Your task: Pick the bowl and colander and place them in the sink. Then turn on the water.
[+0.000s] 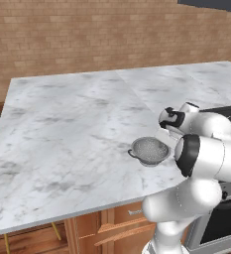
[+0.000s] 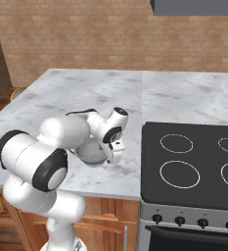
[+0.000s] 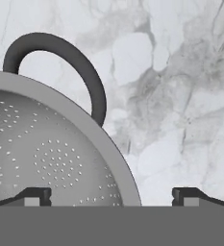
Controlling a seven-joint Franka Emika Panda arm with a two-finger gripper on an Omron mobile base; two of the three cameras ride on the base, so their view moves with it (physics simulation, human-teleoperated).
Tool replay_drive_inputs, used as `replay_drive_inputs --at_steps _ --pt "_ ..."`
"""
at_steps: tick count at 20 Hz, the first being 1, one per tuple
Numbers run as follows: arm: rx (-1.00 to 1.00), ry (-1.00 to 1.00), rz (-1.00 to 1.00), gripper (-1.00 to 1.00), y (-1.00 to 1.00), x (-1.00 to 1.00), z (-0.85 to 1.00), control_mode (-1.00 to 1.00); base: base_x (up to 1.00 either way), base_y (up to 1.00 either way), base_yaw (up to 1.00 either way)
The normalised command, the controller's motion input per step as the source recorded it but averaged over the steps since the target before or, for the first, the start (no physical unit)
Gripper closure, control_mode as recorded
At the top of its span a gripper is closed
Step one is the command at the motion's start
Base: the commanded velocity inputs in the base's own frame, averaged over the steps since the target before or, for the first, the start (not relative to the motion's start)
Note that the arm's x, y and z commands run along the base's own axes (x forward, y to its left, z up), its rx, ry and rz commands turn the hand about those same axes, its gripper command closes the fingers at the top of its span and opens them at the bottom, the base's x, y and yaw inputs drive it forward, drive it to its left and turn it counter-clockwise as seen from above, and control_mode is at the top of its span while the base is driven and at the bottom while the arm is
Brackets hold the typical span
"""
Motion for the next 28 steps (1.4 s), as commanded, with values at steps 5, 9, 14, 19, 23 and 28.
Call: replay_drive_inputs --at_steps 5,9,14,19,23,28 --pt "0.0 0.0 0.0 -1.0 -0.01 0.18 -0.19 -1.0 0.0 0.0 0.0" --pt "0.0 0.0 0.0 -1.0 0.0 0.14 -0.22 -1.0 0.0 0.0 0.0" --pt "0.0 0.0 0.0 -1.0 0.0 0.17 -0.25 -1.0 0.0 0.0 0.0" --pt "0.0 0.0 0.0 1.0 0.0 0.14 -0.24 -1.0 0.0 0.0 0.0" --pt "0.0 0.0 0.0 1.0 0.0 0.07 -0.17 -1.0 0.0 0.0 0.0" --pt "0.0 0.0 0.0 1.0 0.0 0.0 -0.01 -1.0 0.0 0.0 0.0"
